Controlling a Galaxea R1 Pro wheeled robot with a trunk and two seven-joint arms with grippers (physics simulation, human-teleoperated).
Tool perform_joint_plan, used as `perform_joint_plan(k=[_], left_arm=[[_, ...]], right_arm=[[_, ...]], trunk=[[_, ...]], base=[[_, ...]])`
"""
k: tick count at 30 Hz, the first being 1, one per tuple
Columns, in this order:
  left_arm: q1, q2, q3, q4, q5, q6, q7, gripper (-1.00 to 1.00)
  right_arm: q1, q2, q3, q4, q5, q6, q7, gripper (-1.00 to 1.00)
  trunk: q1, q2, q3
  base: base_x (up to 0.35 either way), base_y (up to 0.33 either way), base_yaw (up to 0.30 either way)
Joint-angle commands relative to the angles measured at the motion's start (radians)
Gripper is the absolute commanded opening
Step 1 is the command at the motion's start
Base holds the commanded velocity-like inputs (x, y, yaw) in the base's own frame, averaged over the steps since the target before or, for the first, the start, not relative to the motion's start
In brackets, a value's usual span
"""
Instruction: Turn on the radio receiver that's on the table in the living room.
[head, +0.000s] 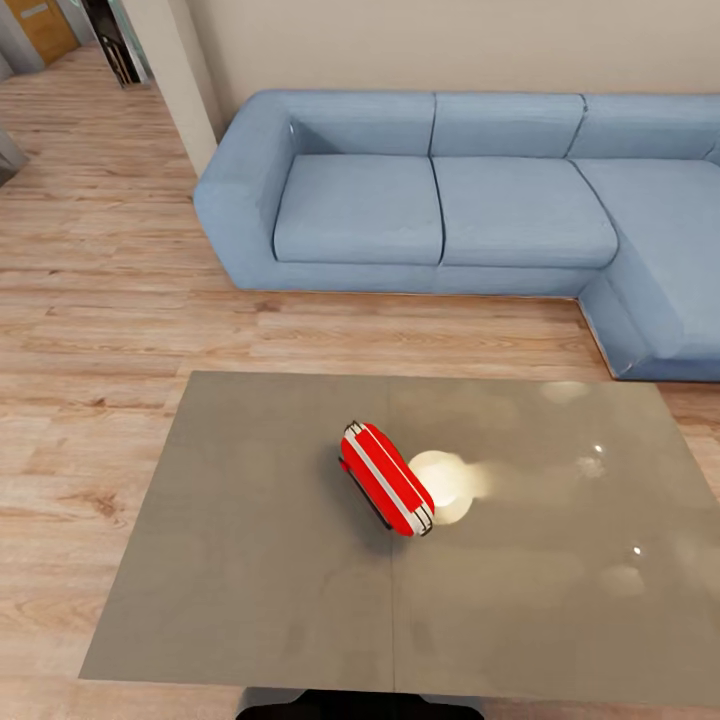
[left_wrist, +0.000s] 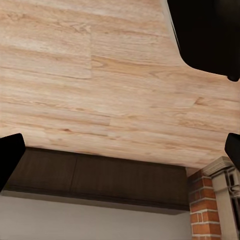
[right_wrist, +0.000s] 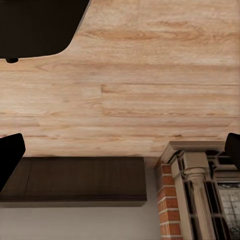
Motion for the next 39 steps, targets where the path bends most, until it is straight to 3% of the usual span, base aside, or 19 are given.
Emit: perform_joint_plan(k=[1,16,23,25,29,32,33,35,39], left_arm=[[0.000,0.000,0.000,0.000,0.000,0.000,0.000,1.00],[0.000,-0.004,-0.002,-0.001,-0.003,-0.001,0.000,1.00],[0.000,-0.026,-0.006,-0.030,-0.008,0.000,-0.005,1.00],[0.000,-0.032,-0.007,-0.062,-0.009,0.000,-0.003,1.00],[0.000,-0.034,-0.008,-0.256,-0.009,0.029,-0.006,1.00],[0.000,-0.024,-0.008,-0.456,-0.010,0.118,-0.007,1.00],[0.000,-0.018,-0.008,-0.586,-0.012,0.190,-0.011,1.00],[0.000,-0.013,-0.008,-0.753,-0.010,0.269,-0.015,1.00],[0.000,-0.010,-0.006,-1.006,-0.006,0.336,-0.050,1.00]], right_arm=[[0.000,0.000,0.000,0.000,0.000,0.000,0.000,1.00],[0.000,0.000,0.001,0.000,0.001,-0.001,0.000,1.00],[-0.001,-0.004,0.004,-0.012,0.005,0.001,-0.002,1.00],[-0.001,-0.009,0.003,-0.054,0.006,0.004,-0.005,1.00],[-0.001,-0.026,0.003,-0.287,0.011,0.056,-0.015,1.00],[-0.001,-0.058,-0.002,-0.501,0.015,0.186,-0.019,1.00],[-0.001,-0.083,-0.005,-0.636,0.014,0.271,-0.020,1.00],[-0.001,-0.111,-0.009,-0.797,0.012,0.368,-0.021,1.00],[-0.006,-0.141,-0.020,-1.025,0.012,0.480,-0.025,1.00]], trunk=[[0.000,0.000,0.000],[0.000,0.000,0.000],[0.000,0.000,0.000],[0.000,0.000,0.000],[0.000,0.000,0.000],[0.000,0.000,0.000],[0.000,0.000,0.000],[0.000,0.000,0.000],[0.000,0.000,0.000]], base=[[0.000,0.000,0.000],[0.000,0.000,0.000],[0.000,0.000,0.000],[0.000,0.000,0.000],[0.000,0.000,0.000],[0.000,0.000,0.000],[0.000,0.000,0.000],[0.000,0.000,0.000],[0.000,0.000,0.000]])
